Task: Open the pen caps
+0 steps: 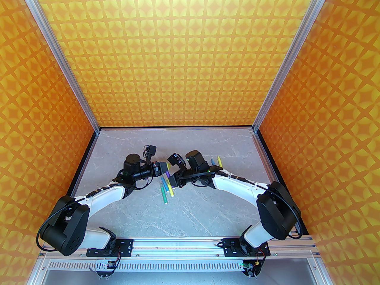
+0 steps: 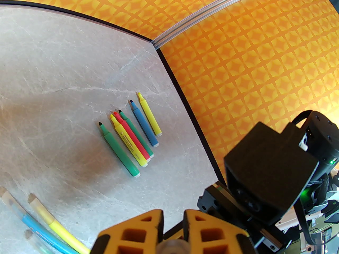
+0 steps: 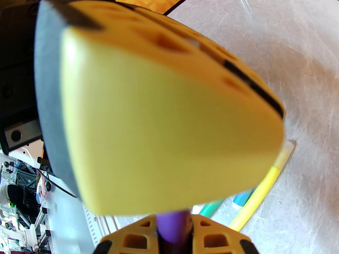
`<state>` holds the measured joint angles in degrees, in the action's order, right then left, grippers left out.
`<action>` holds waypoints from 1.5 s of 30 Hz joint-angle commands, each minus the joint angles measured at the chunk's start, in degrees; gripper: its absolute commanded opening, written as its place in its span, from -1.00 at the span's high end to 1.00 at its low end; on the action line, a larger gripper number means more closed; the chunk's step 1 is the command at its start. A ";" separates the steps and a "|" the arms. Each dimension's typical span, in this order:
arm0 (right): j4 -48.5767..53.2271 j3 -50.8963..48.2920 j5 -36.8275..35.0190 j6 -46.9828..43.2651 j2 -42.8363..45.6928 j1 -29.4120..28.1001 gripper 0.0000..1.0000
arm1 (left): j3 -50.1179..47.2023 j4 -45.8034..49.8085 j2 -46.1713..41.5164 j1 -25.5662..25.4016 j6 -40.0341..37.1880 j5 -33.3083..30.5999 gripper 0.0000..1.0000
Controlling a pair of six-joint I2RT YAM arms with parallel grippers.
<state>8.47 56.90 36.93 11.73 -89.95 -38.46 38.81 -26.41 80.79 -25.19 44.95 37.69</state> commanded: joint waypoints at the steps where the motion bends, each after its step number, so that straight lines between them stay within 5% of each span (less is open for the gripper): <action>1: 0.54 -3.24 0.01 -0.38 1.81 0.05 0.84 | 2.24 -1.53 -0.37 0.48 1.09 -0.20 1.00; 18: -1.49 -14.42 -1.78 -1.99 9.19 0.14 1.00 | 0.66 -0.38 -2.66 5.29 5.50 -4.59 1.00; 22: 1.18 -13.13 -10.25 -1.30 8.95 0.57 1.00 | 1.60 10.55 -4.09 6.51 1.85 -8.43 1.00; 26: 7.80 -9.54 -24.60 -0.36 6.57 1.10 1.00 | 5.83 34.91 -5.17 6.80 -8.59 -22.38 1.00; 30: 11.39 -5.98 -34.06 -0.10 2.57 1.37 1.00 | 7.17 46.52 -3.80 7.02 -14.71 -30.51 1.00; 45: 16.29 6.66 -47.27 -0.55 -13.64 1.80 1.00 | 11.55 49.87 5.78 7.53 -19.64 -30.16 1.00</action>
<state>22.55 61.32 -5.32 11.11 -101.69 -37.04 48.07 20.97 85.23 -17.98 27.94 8.45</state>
